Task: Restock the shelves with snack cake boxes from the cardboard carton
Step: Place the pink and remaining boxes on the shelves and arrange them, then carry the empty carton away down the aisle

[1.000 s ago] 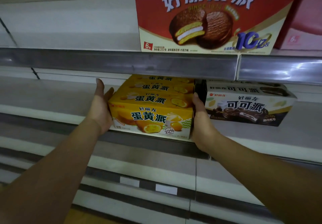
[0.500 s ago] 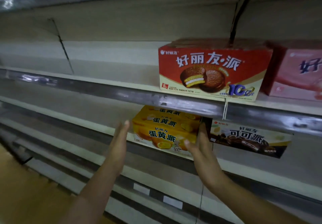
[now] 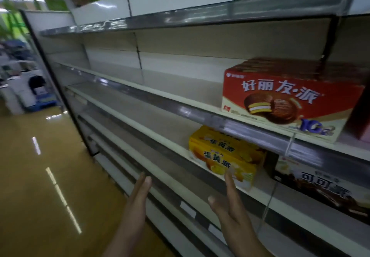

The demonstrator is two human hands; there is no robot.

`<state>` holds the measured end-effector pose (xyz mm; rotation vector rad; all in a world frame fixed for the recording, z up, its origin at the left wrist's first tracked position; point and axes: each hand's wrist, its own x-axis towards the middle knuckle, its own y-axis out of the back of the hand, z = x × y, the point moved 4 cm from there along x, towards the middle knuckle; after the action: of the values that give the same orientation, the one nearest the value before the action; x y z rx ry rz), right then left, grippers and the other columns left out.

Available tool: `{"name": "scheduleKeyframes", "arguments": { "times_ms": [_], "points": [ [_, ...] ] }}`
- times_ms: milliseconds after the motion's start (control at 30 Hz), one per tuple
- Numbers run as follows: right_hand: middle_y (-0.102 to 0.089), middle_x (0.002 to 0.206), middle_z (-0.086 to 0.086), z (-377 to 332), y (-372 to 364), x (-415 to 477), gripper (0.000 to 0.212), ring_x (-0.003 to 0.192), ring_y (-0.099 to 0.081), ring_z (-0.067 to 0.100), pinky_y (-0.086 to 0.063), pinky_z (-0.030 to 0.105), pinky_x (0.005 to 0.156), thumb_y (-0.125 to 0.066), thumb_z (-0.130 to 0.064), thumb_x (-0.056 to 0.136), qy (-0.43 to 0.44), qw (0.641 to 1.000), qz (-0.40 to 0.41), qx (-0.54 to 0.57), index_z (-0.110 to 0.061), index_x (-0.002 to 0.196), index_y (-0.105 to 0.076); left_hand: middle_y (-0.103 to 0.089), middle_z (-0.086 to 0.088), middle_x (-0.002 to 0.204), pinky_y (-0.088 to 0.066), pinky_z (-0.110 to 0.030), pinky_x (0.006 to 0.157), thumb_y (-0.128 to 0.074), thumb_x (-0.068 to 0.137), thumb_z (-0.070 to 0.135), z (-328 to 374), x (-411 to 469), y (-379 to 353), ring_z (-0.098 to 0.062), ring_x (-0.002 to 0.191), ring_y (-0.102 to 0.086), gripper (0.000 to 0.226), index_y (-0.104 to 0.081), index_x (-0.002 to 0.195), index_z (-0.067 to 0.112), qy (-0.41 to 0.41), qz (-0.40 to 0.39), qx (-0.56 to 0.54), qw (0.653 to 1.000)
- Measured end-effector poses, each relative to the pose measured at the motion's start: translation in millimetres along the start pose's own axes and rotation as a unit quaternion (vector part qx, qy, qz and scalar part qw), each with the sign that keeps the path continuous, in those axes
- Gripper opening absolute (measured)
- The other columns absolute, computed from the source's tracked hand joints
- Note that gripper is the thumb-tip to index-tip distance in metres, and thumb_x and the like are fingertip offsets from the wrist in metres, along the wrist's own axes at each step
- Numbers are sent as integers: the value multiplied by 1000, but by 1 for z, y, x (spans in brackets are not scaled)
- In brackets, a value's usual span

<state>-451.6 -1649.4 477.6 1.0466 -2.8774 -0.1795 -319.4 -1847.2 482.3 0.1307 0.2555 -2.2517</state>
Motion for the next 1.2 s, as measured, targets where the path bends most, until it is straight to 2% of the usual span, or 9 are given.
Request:
{"name": "scheduleKeyframes", "arguments": {
  "times_ms": [133, 233, 300, 400, 567, 833, 933, 1000, 1200],
  "points": [
    [-5, 164, -25, 9, -26, 5, 93, 155, -9, 8, -23, 32, 118, -55, -59, 81, -50, 995, -86, -16, -42, 160, -9, -51, 20, 139, -34, -29, 106, -61, 60, 89, -13, -25, 17, -9, 131, -46, 99, -47, 145, 40, 13, 21, 5, 1000],
    [-8, 169, -16, 25, -46, 5, 88, 155, -13, 12, -26, 38, 121, -54, -57, 85, -63, 989, -131, -38, -38, 161, -13, -71, 33, 102, -48, -14, 80, -59, 81, 70, -31, -35, 38, 7, 105, -64, 44, -63, 113, 40, 24, 65, 31, 997],
    [-18, 165, -15, 39, -60, 4, 78, 150, -19, 5, -28, 30, 116, -57, -47, 95, -67, 986, -149, -41, -34, 161, -16, -75, 28, 91, -53, -15, 71, -55, 97, 47, -47, -45, 58, 3, 94, -70, 18, -64, 105, 34, 44, 101, 32, 993],
    [-24, 163, -13, 58, -87, 2, 72, 148, -23, 4, -26, 23, 111, -57, -37, 101, -79, 975, -200, -62, -29, 161, -18, -72, 13, 115, -53, -32, 90, -61, 93, 52, -68, -59, 92, -14, 107, -68, 22, -67, 106, 35, 75, 147, 75, 983],
    [-24, 167, -4, 84, -134, -6, 71, 152, -26, 14, -26, 27, 112, -54, -39, 103, -111, 951, -267, -110, -24, 162, -18, -71, 11, 115, -50, -46, 106, -67, 76, 71, -96, -88, 145, -15, 111, -68, 53, -70, 114, 34, 113, 202, 133, 964],
    [-26, 167, 3, 94, -220, -23, 72, 152, -28, 24, -28, 39, 120, -48, -48, 104, -150, 904, -339, -214, -18, 162, -18, -61, 3, 133, -42, -44, 113, -59, 94, 59, -123, -122, 220, -21, 125, -58, 60, -56, 141, 22, 165, 238, 177, 941],
    [-33, 162, 3, 97, -256, -34, 66, 148, -34, 25, -33, 32, 110, -48, -43, 106, -166, 890, -359, -228, -16, 161, -23, -59, 2, 137, -44, -33, 104, -58, 94, 60, -137, -129, 243, -19, 125, -55, 66, -53, 146, 20, 194, 223, 173, 939],
    [-26, 166, 3, 103, -280, -40, 75, 150, -31, 27, -32, 43, 119, -50, -50, 103, -189, 882, -365, -231, -20, 162, -16, -54, 1, 146, -41, -29, 99, -58, 94, 60, -146, -133, 258, -20, 132, -51, 71, -47, 151, 19, 207, 221, 168, 938],
    [-19, 169, 3, 131, -336, -52, 79, 154, -23, 29, -29, 50, 120, -49, -55, 101, -236, 853, -381, -267, -23, 163, -10, -50, -3, 152, -42, -37, 109, -56, 96, 60, -175, -136, 311, -23, 138, -47, 74, -41, 154, 18, 249, 221, 158, 929]
  ]
}}
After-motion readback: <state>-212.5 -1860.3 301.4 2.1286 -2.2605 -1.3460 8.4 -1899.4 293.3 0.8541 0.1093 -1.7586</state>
